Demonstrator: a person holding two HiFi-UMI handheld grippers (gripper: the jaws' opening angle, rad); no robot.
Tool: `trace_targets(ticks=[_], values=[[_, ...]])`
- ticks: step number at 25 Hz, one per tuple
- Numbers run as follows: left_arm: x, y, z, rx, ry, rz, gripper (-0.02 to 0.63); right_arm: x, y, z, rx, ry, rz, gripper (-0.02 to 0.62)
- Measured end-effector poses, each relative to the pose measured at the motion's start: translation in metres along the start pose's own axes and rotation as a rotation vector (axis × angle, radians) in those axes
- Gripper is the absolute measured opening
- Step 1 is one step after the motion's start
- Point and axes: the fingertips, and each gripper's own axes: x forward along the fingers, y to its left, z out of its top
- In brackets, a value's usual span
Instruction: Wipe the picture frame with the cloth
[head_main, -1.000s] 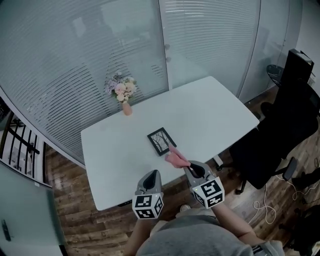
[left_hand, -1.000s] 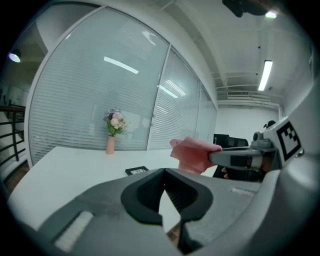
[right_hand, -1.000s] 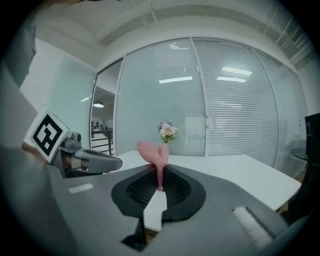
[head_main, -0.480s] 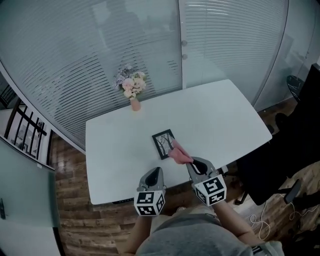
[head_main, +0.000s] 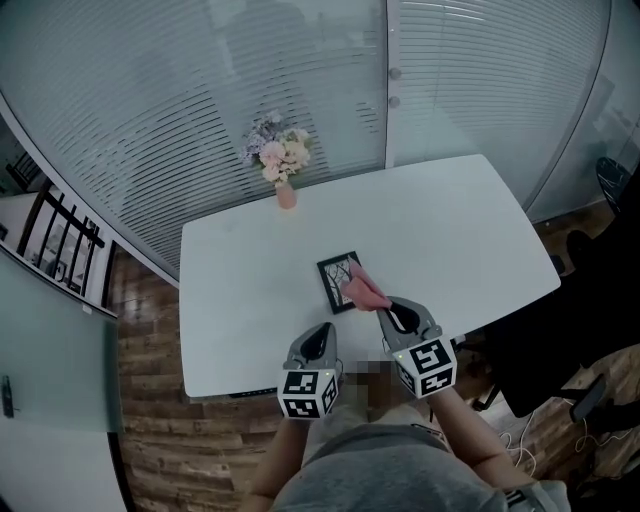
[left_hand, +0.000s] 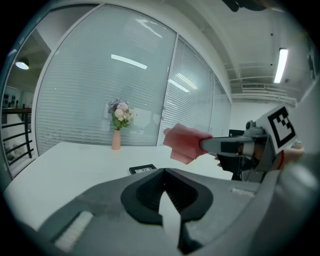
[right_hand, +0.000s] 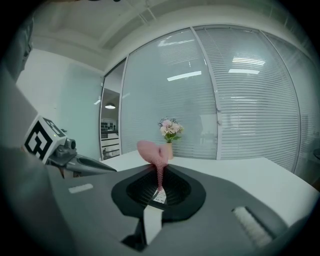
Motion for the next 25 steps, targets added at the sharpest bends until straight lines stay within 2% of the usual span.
trace_targets(ticks=[9,25], values=[[0.026,0.016,-0.022,-0.023,0.063,-0.001,0.003,0.042,-0.006,-0.006,0.003,0.027,0.031,0.015],[0.091,0.034,-0.064,-0.026,0.235,-0.065,0.003,0.135,-0.011,-0.016,-0.047,0.109,0.119,0.015]])
